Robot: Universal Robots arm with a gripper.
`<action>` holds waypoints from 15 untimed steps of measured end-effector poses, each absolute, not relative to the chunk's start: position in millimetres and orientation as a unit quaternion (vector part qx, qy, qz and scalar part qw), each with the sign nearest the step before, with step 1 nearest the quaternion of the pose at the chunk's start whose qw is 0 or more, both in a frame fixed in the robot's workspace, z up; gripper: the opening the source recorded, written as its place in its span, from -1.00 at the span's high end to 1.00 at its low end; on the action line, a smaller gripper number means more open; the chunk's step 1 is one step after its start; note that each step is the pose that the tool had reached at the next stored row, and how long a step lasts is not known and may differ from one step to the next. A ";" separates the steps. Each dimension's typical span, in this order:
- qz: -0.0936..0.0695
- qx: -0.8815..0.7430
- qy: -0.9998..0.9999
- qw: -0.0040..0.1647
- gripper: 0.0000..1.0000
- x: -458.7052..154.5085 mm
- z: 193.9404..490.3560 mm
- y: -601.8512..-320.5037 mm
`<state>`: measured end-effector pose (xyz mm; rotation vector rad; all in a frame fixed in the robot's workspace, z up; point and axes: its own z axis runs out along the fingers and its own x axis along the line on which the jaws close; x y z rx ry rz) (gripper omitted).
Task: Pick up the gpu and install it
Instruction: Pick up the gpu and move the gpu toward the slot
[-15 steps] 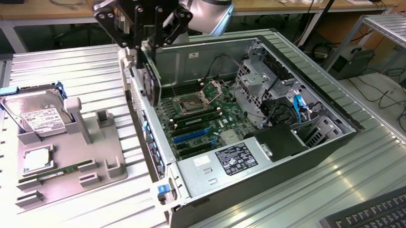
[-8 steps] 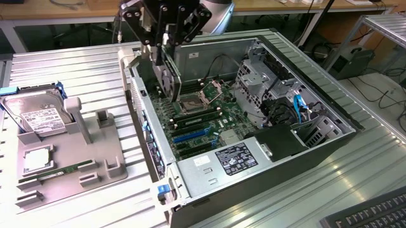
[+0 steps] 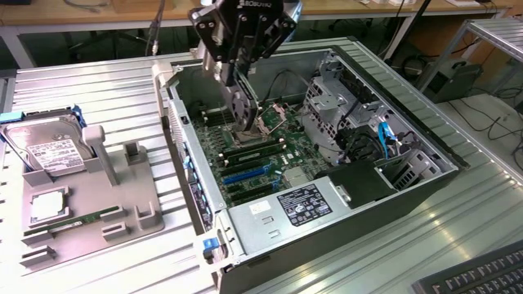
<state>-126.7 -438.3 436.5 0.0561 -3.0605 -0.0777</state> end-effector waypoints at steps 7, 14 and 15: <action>-0.025 0.018 -0.999 0.041 0.47 -93.0 424.8 -438.4; -0.025 0.018 -0.999 0.041 0.47 -59.7 411.5 -438.4; -0.025 0.018 -0.999 0.041 0.47 -54.8 409.5 -438.4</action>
